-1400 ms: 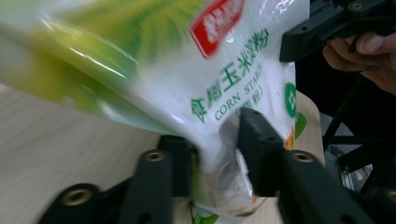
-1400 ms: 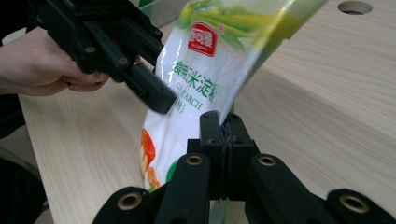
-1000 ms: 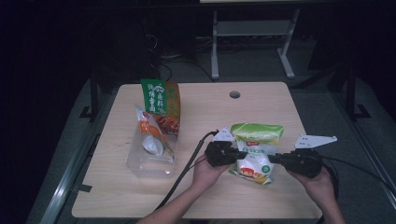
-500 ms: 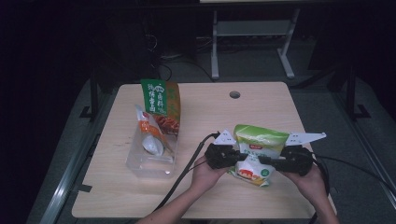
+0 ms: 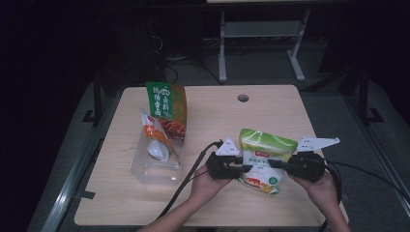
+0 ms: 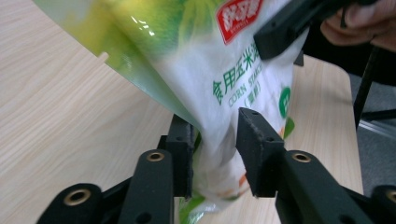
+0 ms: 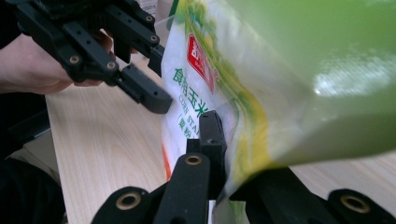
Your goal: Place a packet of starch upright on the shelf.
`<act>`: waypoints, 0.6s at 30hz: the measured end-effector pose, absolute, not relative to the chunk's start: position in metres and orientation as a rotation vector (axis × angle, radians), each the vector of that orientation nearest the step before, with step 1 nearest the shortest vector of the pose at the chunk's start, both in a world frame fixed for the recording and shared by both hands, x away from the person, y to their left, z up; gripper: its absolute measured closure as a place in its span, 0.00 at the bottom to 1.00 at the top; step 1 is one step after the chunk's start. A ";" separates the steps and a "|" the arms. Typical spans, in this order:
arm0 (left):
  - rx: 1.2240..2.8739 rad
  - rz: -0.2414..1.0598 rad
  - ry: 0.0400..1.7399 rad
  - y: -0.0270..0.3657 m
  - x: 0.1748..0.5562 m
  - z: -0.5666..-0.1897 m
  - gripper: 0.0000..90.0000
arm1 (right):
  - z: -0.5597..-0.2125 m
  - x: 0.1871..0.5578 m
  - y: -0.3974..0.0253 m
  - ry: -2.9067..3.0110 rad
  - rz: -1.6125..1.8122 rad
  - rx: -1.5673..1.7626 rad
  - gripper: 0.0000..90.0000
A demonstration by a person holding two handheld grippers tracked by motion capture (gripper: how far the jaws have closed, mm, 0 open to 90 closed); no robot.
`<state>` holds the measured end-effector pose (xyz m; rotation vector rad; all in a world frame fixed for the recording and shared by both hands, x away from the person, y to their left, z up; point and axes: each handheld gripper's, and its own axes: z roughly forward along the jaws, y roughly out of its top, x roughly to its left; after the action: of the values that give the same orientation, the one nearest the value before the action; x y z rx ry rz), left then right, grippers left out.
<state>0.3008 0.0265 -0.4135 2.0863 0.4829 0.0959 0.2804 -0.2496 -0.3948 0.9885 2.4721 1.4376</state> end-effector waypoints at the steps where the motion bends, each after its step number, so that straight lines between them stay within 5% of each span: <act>1: 2.091 0.103 0.482 0.028 0.299 -0.413 0.71 | -0.394 0.280 -0.248 2.471 1.437 0.985 0.99; 18: 2.100 0.148 0.444 0.073 0.259 -0.408 0.42 | -0.374 0.283 -0.223 2.496 1.397 0.946 1.00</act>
<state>0.2589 0.0734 -0.4078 2.0996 0.4439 0.1475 0.2832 -0.2233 -0.3741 0.9463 2.4957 1.3972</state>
